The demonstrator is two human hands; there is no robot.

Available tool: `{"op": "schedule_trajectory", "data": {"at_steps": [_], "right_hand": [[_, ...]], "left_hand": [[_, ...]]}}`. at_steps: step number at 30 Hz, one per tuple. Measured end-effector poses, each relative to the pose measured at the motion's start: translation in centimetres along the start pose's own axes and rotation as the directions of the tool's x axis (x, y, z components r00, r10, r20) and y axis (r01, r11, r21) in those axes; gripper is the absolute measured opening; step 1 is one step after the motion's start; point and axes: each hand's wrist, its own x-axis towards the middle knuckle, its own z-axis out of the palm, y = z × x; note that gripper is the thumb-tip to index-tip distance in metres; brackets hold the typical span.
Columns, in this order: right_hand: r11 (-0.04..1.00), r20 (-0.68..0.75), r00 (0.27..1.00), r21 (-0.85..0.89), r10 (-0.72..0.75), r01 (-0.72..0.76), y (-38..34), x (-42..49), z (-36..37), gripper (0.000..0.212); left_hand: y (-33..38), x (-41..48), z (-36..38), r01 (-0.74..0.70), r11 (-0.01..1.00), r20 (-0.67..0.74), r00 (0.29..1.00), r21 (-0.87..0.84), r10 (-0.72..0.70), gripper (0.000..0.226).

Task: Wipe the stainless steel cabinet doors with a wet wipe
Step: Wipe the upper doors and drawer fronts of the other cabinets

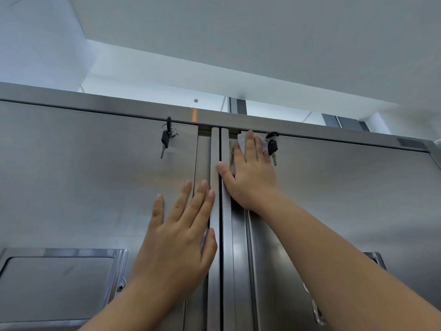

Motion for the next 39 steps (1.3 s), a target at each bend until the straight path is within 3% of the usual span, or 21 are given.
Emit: {"op": "schedule_trajectory", "data": {"at_steps": [6,13,21,27,39], "right_hand": [[1.000,0.056,0.998,-0.023,-0.006,0.007,0.3,1.8,-0.9,0.075],[0.995,0.002,0.997,-0.074,-0.073,0.073,0.9,-1.2,0.2,0.077],[0.999,0.073,0.997,-0.038,-0.021,0.024,0.5,1.9,-1.2,0.074],[0.994,0.033,0.997,-0.088,-0.067,0.070,0.9,-1.0,-0.2,0.076],[0.997,0.036,0.999,-0.079,-0.018,0.021,0.6,0.5,-0.4,0.075]], "left_hand": [[0.0,0.0,0.0,-0.012,1.000,0.012,1.000,0.011,0.012,0.058],[0.0,0.0,0.0,-0.017,1.000,0.009,1.000,0.005,0.017,0.058],[-0.1,0.0,0.0,-0.023,1.000,0.006,1.000,0.008,0.023,0.059],[-0.1,-0.1,-0.1,-0.027,1.000,0.007,1.000,0.007,0.026,0.059],[-0.1,-0.1,-0.2,-0.031,1.000,-0.003,1.000,0.000,0.031,0.058]]}}
